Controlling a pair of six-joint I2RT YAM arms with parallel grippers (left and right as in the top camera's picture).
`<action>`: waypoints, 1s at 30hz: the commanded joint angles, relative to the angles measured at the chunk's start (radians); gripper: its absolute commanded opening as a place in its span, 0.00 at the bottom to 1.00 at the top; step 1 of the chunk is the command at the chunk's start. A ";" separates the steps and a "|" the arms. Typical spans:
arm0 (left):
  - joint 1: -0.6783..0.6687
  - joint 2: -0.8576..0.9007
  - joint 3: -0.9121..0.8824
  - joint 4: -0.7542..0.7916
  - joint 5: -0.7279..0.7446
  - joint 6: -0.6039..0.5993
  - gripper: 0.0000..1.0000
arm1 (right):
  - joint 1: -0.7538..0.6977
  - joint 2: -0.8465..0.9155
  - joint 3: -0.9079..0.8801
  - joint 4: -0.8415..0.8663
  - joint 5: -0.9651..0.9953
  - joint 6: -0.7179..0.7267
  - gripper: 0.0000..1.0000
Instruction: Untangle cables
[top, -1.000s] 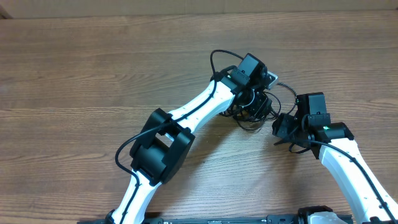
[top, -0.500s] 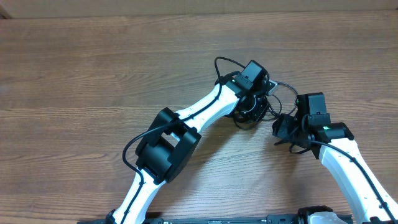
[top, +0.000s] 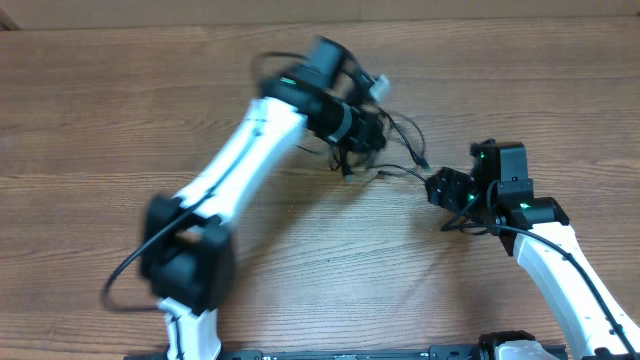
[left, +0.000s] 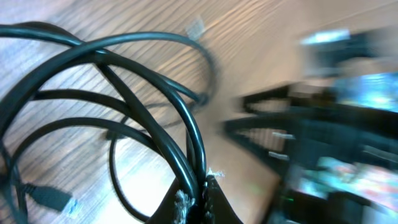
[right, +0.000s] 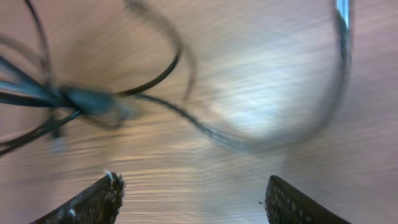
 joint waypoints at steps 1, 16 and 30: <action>0.048 -0.107 0.009 -0.042 0.347 0.131 0.04 | -0.002 0.001 -0.001 0.095 -0.332 -0.122 0.72; 0.095 -0.121 0.009 -0.204 0.468 0.237 0.04 | -0.002 0.001 -0.001 0.267 -0.500 -0.122 0.75; 0.109 -0.121 0.009 -0.368 0.044 0.278 0.04 | -0.004 0.001 0.000 0.444 -0.455 -0.058 0.77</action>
